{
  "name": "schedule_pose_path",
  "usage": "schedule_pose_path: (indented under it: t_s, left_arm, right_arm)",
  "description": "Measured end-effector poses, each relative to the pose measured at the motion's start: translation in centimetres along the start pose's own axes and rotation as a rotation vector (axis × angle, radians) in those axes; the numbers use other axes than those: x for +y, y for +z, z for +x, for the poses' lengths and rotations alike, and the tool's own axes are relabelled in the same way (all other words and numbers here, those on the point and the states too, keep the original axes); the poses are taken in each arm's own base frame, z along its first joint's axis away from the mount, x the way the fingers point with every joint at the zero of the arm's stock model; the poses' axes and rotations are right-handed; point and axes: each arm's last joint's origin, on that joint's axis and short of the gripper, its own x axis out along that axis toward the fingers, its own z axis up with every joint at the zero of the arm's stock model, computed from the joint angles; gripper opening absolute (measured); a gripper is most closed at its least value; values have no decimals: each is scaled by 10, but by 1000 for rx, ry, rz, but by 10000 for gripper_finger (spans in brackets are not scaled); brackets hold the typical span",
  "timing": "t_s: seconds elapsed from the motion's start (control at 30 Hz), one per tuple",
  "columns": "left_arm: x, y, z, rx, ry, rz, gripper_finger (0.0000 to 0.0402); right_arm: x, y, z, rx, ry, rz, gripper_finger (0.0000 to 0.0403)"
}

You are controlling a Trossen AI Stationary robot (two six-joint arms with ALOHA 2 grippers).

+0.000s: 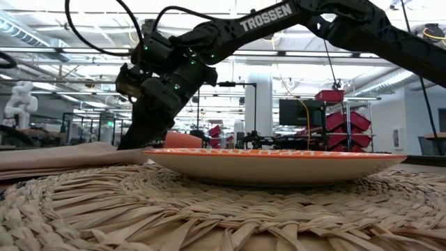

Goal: Set table place
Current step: Put the napkin on the left side of the mat

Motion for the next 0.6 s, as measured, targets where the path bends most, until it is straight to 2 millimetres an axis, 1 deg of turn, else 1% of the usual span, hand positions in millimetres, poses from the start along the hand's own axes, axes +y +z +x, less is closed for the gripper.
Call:
schedule_pose_path:
  t_s: [0.17, 0.3, 0.6]
  left_arm:
    - [-3, 0, 0, 7, -25, -22, 5]
    - [-5, -1, 0, 12, -43, -35, 2]
    - [-5, 2, 2, 11, -37, -70, 0]
  right_arm:
    - [-6, -2, -4, -12, 41, 16, 0]
    - [-9, -7, -5, 13, 46, 16, 0]
    - [-15, -22, 13, 49, 83, 2, 0]
